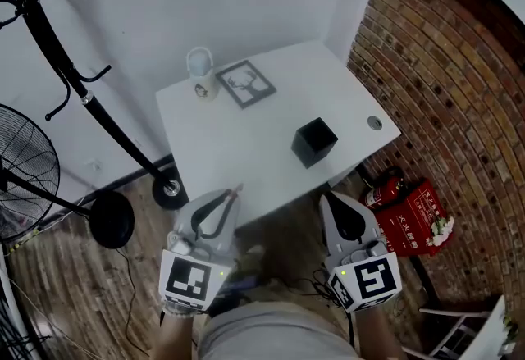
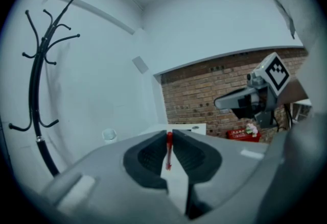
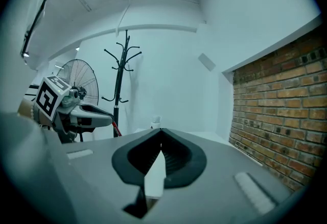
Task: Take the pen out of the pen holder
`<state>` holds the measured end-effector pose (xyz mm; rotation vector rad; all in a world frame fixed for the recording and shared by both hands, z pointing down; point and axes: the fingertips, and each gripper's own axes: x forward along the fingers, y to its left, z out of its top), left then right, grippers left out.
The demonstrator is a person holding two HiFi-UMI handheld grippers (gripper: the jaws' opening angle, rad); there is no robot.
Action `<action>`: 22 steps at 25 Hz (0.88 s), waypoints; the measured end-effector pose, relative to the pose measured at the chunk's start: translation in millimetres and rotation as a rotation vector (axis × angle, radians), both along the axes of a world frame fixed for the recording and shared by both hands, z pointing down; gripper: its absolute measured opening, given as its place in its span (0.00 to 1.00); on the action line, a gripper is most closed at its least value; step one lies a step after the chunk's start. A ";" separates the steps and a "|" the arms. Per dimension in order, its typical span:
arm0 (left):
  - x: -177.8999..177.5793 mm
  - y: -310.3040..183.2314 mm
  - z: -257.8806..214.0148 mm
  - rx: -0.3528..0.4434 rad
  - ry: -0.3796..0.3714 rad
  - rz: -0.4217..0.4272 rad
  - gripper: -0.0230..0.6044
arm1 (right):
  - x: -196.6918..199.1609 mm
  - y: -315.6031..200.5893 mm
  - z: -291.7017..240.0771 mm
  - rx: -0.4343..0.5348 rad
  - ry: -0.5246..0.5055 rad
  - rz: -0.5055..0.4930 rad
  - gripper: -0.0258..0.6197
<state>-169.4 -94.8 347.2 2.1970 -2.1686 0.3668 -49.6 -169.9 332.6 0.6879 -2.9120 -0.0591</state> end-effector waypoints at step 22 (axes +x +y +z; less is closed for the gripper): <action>7.6 6.9 -1.1 -0.001 -0.017 0.030 0.08 | 4.7 10.3 2.4 0.006 0.018 0.010 0.05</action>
